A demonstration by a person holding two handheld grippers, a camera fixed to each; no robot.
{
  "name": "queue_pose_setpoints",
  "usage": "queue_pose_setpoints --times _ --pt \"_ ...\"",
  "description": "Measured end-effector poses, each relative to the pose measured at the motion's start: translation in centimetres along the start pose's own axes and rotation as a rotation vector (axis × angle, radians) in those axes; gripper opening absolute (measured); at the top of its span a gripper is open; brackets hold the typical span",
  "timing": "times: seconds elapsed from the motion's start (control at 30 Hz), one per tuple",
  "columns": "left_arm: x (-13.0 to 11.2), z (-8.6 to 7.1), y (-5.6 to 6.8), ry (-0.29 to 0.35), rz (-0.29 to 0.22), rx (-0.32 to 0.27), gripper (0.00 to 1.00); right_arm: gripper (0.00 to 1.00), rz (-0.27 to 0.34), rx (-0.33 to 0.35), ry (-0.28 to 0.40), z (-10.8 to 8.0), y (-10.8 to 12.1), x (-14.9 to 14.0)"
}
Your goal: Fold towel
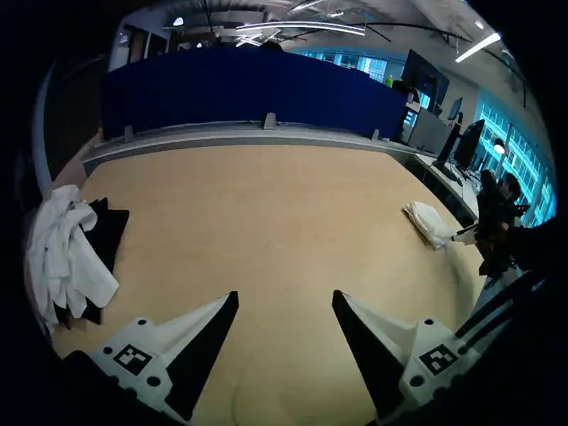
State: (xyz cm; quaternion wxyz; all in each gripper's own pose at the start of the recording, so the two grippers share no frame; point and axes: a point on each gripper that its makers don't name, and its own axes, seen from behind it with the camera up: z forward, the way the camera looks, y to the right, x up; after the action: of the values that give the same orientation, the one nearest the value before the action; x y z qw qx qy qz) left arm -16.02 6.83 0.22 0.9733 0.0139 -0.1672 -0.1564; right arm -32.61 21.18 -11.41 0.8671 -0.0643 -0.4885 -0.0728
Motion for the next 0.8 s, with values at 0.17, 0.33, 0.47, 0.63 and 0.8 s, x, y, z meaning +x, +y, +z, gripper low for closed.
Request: queue_pose_setpoints --times 0.17,0.33,0.47,0.63,0.8 --pt "0.3 0.2 0.2 0.003 -0.005 -0.003 0.98 0.74 0.000 0.004 0.008 -0.2 0.2 -0.4" --pt "0.4 0.4 0.3 0.004 -0.001 -0.004 0.98 0.90 0.005 0.002 0.026 -0.5 0.8 -0.2" --pt "0.5 0.4 0.3 0.006 -0.001 -0.005 0.99 0.97 0.012 -0.002 0.046 -0.9 1.2 0.3" --pt "0.7 0.5 0.4 0.007 -0.002 -0.006 0.98 1.00 0.027 0.006 0.088 -1.4 1.0 1.5" --pt "0.8 0.7 0.5 0.006 0.002 -0.006 0.98 1.00 0.047 0.052 0.144 -1.9 -0.7 3.5"
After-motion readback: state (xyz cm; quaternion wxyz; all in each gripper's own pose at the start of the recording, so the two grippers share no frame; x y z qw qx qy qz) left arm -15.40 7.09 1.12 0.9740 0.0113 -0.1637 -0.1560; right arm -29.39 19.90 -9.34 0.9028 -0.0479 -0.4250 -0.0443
